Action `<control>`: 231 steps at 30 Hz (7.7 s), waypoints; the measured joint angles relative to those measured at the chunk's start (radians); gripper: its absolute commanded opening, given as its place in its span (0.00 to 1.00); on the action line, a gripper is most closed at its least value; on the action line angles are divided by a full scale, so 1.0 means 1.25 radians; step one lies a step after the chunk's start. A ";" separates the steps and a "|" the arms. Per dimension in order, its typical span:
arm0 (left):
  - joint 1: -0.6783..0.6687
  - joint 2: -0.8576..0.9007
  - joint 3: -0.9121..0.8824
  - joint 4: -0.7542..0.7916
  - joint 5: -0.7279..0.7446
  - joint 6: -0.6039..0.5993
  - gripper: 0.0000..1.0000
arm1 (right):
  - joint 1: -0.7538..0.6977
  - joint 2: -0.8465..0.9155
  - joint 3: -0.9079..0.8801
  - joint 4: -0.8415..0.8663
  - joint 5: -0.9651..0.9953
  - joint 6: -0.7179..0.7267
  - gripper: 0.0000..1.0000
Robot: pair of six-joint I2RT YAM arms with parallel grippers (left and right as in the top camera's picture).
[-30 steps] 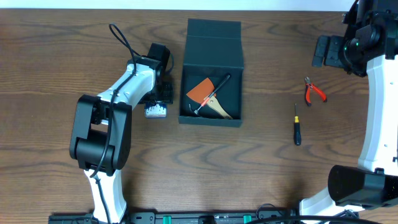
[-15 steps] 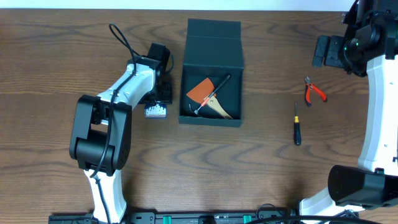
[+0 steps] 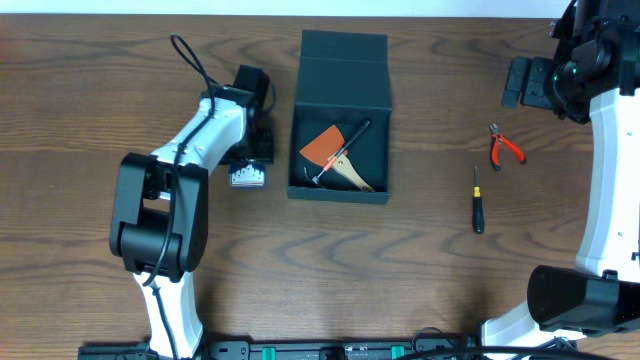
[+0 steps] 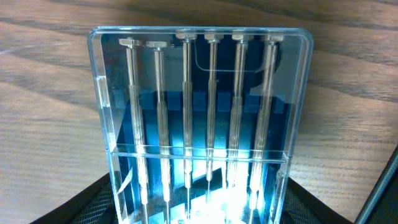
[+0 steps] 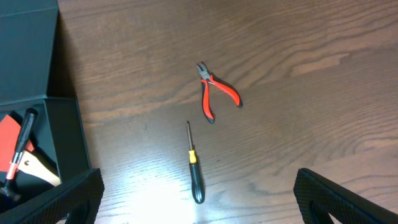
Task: Pack container
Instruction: 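Lift the case and carry it right into the black box, then lower the case into the box, open and retract the left gripper, then move the right gripper down over the yellow-handled screwdriver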
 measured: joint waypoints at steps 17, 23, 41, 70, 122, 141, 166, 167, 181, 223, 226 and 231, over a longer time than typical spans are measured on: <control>0.029 -0.154 0.078 -0.050 0.000 0.000 0.62 | 0.000 0.000 0.000 0.000 0.000 0.000 0.99; 0.013 -0.237 0.079 -0.051 0.000 0.000 0.62 | 0.000 0.000 0.000 0.000 0.000 0.000 0.99; -0.246 -0.285 0.081 -0.024 0.001 0.005 0.62 | 0.000 0.000 0.000 0.000 0.000 0.000 0.99; -0.293 -0.105 0.081 -0.017 0.000 -0.001 0.62 | 0.000 0.000 0.000 0.000 0.000 0.000 0.99; -0.222 -0.052 0.081 0.017 0.018 -0.043 0.79 | 0.000 0.000 0.000 0.000 0.000 0.000 0.99; -0.223 -0.053 0.081 0.020 0.038 -0.045 0.87 | 0.000 0.000 0.000 0.000 0.000 0.000 0.99; -0.168 -0.336 0.289 -0.254 -0.206 -0.092 0.99 | 0.000 0.000 0.000 0.000 0.000 0.000 0.99; -0.146 -0.333 0.288 -0.290 -0.217 -0.104 0.99 | 0.000 0.000 0.000 0.000 0.000 0.000 0.99; 0.078 -0.328 0.287 -0.402 -0.264 -0.165 0.99 | 0.000 0.001 0.000 0.001 -0.035 0.000 0.99; 0.081 -0.328 0.287 -0.402 -0.269 -0.168 0.99 | 0.000 0.069 -0.647 0.306 -0.050 -0.066 0.87; 0.081 -0.328 0.287 -0.402 -0.269 -0.168 0.98 | 0.000 0.069 -0.670 0.334 -0.049 -0.066 0.87; 0.081 -0.328 0.287 -0.402 -0.269 -0.168 0.98 | 0.000 0.069 -0.713 0.380 -0.048 -0.066 0.88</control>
